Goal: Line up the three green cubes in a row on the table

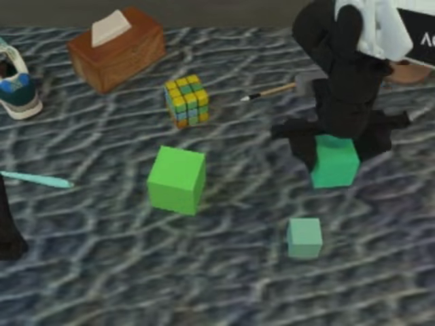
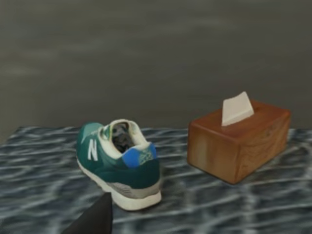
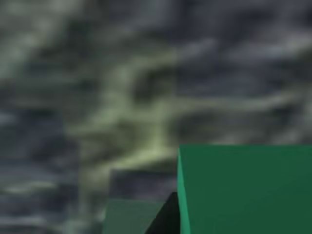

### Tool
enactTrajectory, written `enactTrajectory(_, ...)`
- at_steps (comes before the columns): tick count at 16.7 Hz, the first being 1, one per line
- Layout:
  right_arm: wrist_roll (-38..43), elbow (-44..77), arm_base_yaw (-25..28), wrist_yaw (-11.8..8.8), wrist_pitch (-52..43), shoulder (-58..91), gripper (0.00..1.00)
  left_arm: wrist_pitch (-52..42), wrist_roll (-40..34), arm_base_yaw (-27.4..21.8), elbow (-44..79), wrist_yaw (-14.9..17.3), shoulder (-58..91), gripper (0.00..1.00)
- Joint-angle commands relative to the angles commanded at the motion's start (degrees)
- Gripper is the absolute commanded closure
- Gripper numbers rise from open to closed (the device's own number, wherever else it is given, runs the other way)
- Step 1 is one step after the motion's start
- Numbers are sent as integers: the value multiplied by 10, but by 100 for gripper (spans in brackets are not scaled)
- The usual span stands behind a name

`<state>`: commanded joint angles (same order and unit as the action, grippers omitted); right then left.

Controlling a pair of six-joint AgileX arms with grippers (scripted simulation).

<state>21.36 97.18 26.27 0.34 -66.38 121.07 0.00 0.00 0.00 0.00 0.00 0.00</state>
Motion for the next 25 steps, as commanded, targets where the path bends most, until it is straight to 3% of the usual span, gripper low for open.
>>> enactTrajectory(4,152,11,113,2,-13,-3,100,0,0,0,0,0,0,0)
enactTrajectory(8,224,16,176,5,-15,-12,100,0,0,0,0,0,0,0)
enactTrajectory(14,227,6,177,5,-5,-9,100,0,0,0,0,0,0,0)
enactTrajectory(20,229,-77,180,5,116,22,100,0,0,0,0,0,0,0)
enactTrajectory(25,230,-86,181,6,126,27,100,0,0,0,0,0,0,0)
